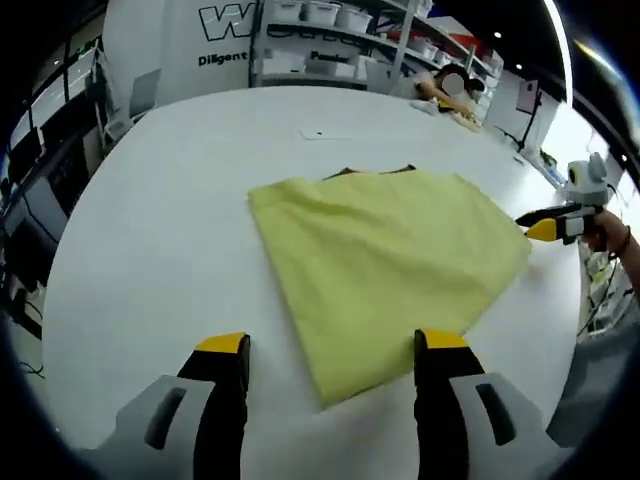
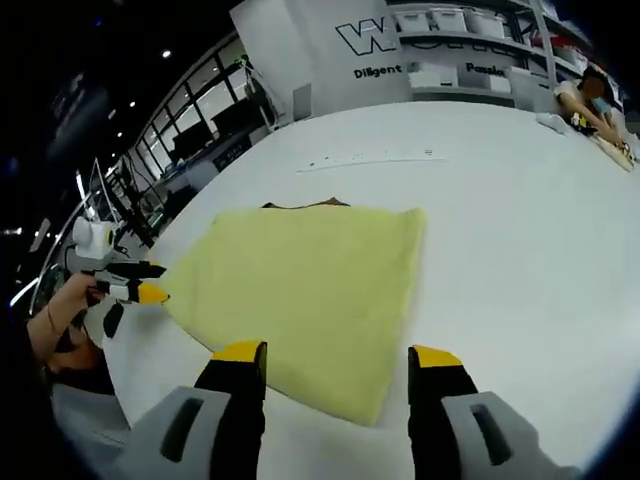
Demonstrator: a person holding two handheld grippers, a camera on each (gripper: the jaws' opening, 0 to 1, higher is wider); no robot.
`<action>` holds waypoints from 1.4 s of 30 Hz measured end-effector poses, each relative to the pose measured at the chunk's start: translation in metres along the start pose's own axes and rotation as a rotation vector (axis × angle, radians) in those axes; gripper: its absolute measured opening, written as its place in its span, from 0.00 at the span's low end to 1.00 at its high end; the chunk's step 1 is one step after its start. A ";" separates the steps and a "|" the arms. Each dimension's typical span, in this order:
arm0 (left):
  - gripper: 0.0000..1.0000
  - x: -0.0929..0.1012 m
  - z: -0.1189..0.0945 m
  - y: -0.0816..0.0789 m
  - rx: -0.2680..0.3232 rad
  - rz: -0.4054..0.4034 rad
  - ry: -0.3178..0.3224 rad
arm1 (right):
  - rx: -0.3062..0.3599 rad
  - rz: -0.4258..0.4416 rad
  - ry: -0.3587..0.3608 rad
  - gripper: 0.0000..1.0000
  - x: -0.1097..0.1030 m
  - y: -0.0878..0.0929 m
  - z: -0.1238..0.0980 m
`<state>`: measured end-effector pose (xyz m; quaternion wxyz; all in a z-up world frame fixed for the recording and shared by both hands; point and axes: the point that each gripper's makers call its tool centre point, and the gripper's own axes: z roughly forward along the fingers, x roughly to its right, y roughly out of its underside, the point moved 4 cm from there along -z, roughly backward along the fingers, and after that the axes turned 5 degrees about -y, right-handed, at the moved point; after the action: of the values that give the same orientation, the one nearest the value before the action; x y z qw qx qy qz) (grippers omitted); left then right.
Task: Fold the garment on the visible template until the final outline fits inside the template.
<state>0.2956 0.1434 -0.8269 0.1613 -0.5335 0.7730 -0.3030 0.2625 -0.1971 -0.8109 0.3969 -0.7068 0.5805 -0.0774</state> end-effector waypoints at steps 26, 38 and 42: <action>0.07 0.003 -0.011 0.016 0.028 0.105 -0.082 | -0.054 0.009 0.098 0.00 0.024 0.018 -0.006; 0.07 -0.001 -0.031 0.034 -0.004 0.133 -0.106 | -0.071 0.008 0.087 0.00 0.009 0.022 -0.013; 0.07 0.000 -0.038 0.043 -0.016 0.131 -0.103 | -0.079 0.002 0.084 0.00 0.003 0.025 -0.016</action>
<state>0.2424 0.1657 -0.8256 0.2159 -0.4982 0.7992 -0.2576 0.2353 -0.2074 -0.8181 0.3440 -0.7174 0.6000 -0.0838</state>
